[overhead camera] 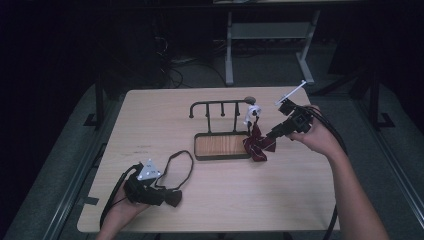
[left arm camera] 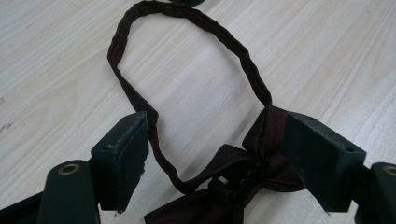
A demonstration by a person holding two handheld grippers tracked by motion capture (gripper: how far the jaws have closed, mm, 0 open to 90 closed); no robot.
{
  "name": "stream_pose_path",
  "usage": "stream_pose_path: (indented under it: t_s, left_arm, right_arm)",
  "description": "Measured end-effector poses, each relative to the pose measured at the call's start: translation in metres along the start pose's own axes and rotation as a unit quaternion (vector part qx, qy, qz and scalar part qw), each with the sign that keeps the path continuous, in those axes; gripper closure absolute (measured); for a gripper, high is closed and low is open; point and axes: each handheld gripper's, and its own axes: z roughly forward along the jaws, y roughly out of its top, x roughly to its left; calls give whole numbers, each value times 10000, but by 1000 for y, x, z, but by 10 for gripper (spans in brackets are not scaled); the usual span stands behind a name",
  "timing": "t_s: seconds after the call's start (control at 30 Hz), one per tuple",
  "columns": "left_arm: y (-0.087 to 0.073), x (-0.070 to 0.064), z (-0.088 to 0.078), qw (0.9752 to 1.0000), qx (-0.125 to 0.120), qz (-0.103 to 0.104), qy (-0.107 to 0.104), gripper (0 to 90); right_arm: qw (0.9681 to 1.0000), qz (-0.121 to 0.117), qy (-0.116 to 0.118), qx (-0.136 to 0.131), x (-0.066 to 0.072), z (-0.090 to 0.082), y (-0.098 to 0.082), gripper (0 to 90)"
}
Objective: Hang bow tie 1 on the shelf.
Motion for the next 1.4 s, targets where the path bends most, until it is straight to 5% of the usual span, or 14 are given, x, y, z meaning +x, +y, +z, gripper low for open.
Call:
stream_pose_path:
  t_s: [1.4]
  left_arm:
    - [-1,6,2,10000,-35,-42,12,233]
  right_arm:
    - [9998,139,148,-89,7,26,-59,451]
